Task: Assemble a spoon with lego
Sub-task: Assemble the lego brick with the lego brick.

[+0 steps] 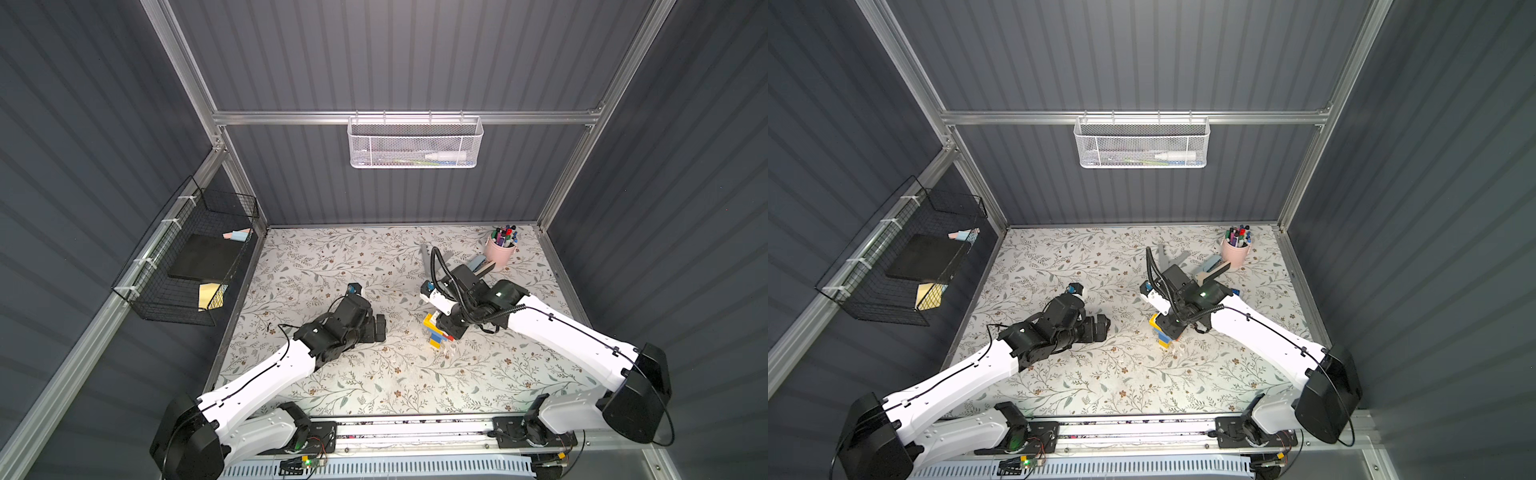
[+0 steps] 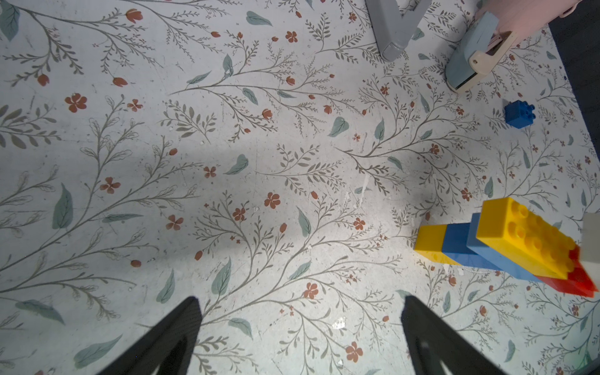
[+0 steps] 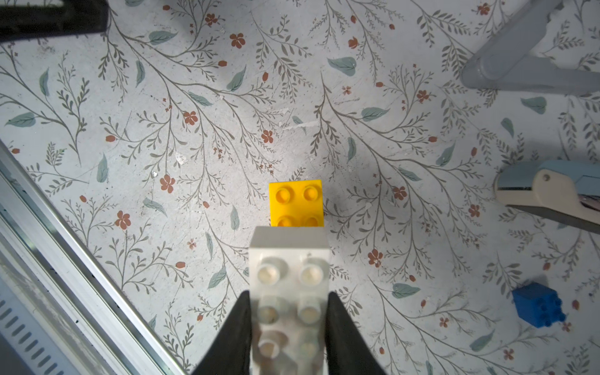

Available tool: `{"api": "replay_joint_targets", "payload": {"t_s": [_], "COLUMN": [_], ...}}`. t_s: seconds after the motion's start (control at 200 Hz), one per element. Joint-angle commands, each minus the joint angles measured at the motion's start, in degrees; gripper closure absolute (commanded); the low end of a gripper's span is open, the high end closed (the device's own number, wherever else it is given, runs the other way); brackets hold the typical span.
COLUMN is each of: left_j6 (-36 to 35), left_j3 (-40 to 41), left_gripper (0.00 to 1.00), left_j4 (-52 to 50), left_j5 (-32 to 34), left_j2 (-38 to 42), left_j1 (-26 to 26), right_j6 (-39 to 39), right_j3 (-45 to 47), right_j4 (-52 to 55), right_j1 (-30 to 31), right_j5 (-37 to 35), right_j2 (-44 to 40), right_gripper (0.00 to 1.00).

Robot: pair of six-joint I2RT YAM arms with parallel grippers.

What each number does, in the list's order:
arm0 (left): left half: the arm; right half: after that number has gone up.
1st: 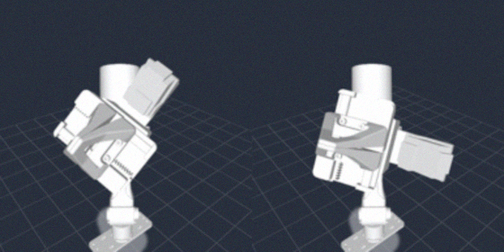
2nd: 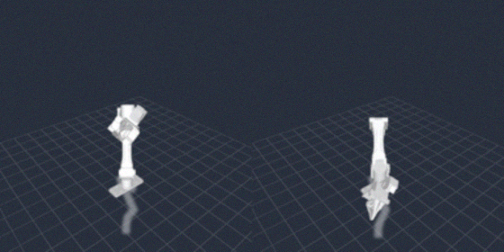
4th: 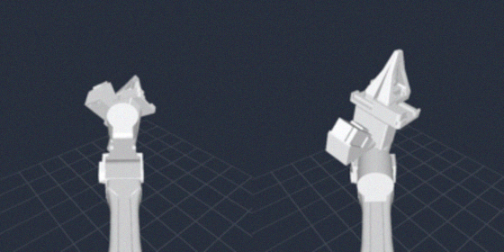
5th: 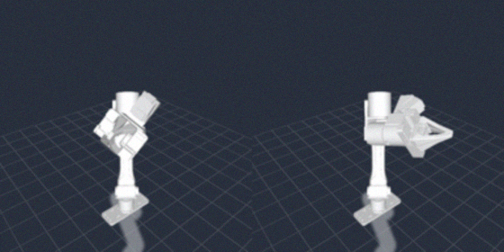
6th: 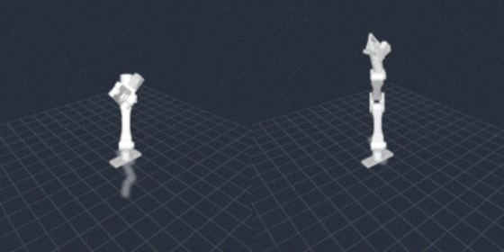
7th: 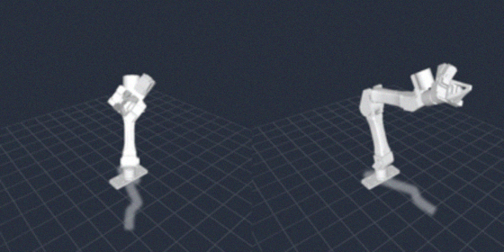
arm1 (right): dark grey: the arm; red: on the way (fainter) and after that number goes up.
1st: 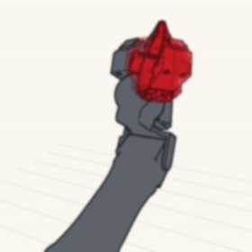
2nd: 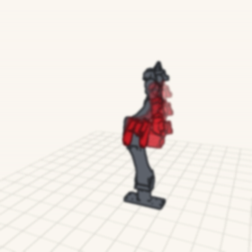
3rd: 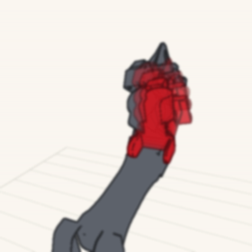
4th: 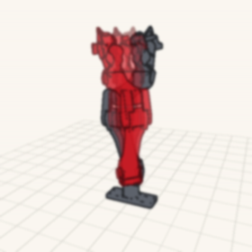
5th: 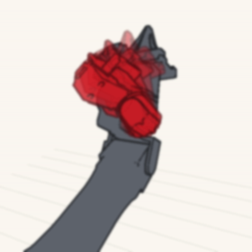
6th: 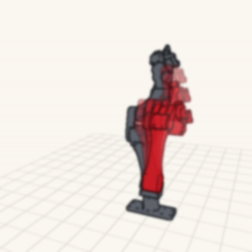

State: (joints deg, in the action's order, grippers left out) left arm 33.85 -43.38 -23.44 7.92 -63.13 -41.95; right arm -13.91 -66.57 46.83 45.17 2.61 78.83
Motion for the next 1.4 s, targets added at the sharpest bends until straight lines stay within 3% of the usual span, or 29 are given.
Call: {"api": "replay_joint_targets", "payload": {"t_s": [0.0, 1.396], "left_j6": [-0.8, -1.4], "left_j3": [0.8, 2.1], "left_gripper": [0.01, 0.01], "left_j4": [0.5, -0.3], "left_j5": [0.3, 1.5], "left_j2": [1.0, 2.8], "left_j1": [0.2, 0.1], "right_j6": [-5.0, -7.0], "right_j3": [1.9, 2.5], "right_j4": [-1.9, -4.1], "right_j1": [-0.4, -2.5], "right_j5": [2.1, 3.4], "right_j2": [-1.7, 1.9], "right_gripper": [0.86, 0.88]}}
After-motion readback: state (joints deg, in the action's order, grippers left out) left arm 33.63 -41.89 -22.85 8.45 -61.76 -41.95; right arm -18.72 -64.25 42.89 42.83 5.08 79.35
